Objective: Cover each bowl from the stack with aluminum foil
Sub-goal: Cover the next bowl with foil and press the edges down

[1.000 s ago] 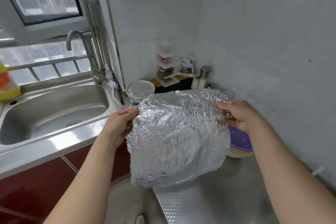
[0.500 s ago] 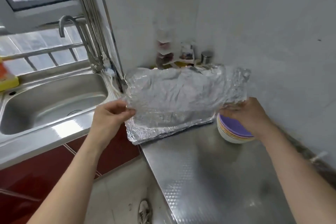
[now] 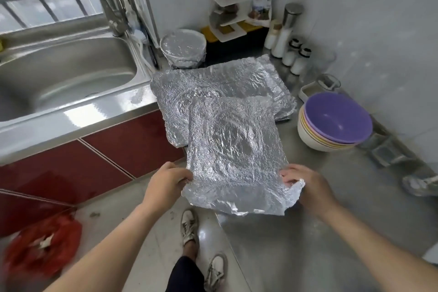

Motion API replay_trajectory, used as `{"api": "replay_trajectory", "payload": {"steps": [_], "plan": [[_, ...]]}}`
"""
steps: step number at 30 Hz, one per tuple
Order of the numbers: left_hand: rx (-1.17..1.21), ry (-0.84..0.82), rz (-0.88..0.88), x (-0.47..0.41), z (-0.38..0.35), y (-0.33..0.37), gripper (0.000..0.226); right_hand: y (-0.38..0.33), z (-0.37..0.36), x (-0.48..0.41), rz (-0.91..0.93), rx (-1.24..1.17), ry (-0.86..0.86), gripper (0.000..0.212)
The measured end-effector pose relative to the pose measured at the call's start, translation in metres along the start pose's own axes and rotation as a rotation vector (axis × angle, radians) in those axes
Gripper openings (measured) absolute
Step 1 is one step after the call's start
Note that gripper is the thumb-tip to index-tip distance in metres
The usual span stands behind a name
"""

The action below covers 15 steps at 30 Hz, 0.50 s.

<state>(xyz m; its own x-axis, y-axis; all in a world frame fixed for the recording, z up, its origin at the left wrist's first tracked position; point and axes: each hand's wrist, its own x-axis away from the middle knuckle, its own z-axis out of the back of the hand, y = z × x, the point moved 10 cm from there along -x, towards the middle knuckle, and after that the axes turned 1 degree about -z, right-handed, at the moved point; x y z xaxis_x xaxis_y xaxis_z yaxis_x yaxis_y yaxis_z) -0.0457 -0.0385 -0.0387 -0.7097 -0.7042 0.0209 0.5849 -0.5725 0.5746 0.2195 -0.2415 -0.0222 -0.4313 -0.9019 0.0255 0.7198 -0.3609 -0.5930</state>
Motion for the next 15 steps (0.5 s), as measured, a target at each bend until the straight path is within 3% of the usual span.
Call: {"api": "replay_trajectory", "payload": {"steps": [3,7,11,14,15], "plan": [[-0.069,-0.049,-0.032,-0.003,-0.014,-0.002,0.024,0.013,-0.012,0.000,-0.061,0.006,-0.012,0.030],[-0.098,-0.106,-0.108,-0.003,-0.038,-0.015,0.044,0.029,-0.021,0.000,-0.123,-0.004,-0.044,0.031],[0.002,-0.131,0.053,-0.006,-0.047,-0.035,0.036,0.039,-0.027,-0.003,-0.151,-0.048,-0.099,0.038],[0.158,-0.202,0.246,-0.003,-0.056,-0.047,0.026,0.053,-0.028,-0.005,-0.205,-0.057,-0.119,0.022],[0.239,-0.207,0.310,0.000,-0.059,-0.052,0.023,0.060,-0.028,-0.004,-0.262,-0.064,-0.117,0.033]]}}
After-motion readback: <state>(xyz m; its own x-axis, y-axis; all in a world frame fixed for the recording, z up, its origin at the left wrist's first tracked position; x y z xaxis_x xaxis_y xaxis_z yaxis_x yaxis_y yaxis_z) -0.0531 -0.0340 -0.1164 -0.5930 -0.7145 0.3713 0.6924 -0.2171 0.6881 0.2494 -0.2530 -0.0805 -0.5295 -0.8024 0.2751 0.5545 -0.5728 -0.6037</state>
